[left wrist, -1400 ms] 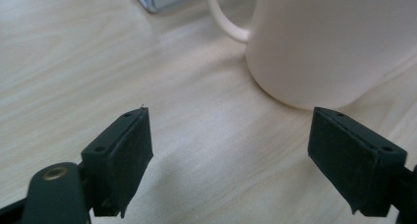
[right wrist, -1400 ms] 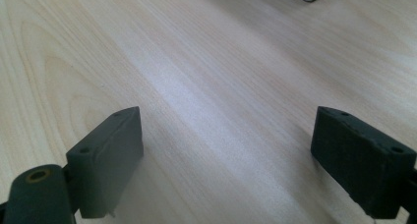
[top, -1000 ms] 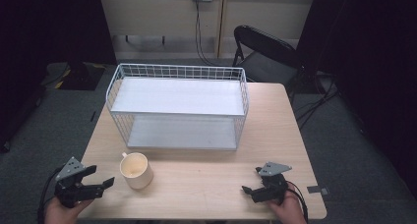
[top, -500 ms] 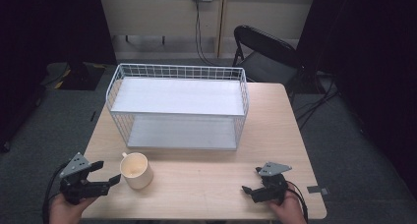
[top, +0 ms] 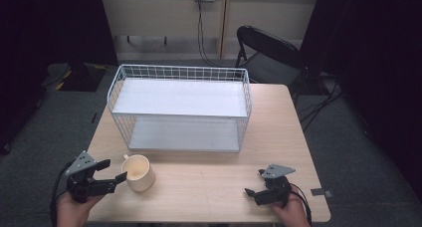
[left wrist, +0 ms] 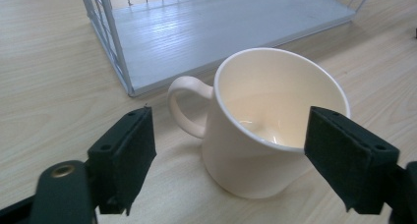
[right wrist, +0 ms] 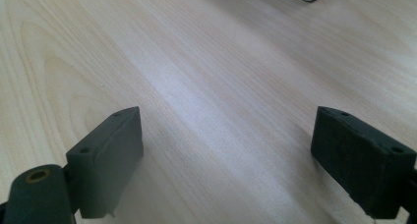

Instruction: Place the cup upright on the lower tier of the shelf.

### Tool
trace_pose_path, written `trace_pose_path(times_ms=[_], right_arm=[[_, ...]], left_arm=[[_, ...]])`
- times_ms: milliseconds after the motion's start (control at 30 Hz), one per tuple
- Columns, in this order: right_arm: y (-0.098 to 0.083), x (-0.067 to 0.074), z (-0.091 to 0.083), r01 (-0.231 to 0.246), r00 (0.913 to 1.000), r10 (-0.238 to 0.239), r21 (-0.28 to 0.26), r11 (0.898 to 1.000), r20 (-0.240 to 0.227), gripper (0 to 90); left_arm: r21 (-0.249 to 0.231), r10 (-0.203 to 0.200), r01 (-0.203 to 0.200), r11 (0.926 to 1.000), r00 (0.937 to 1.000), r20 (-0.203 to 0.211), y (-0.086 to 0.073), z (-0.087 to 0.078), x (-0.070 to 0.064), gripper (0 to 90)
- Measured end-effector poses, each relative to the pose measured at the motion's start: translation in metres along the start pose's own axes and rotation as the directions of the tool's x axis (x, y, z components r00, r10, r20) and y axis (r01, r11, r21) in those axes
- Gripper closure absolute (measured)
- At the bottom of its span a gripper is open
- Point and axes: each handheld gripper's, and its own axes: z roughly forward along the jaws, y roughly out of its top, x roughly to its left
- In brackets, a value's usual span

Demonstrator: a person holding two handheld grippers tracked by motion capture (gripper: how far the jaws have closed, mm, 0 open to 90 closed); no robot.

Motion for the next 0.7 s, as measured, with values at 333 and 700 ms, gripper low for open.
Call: trace_pose_path(times_ms=[333,700], right_arm=[[0.000,0.000,0.000,0.000,1.0000,0.000,0.000,1.000,0.000,11.7],[0.000,0.000,0.000,-0.002,1.0000,0.002,0.001,1.000,0.001,11.7]], left_arm=[[0.005,0.021,-0.021,0.9998,0.9997,-0.009,0.003,0.008,-0.003,31.7],[0.048,0.015,-0.014,0.9987,0.9997,-0.018,0.007,0.019,-0.005,47.3]])
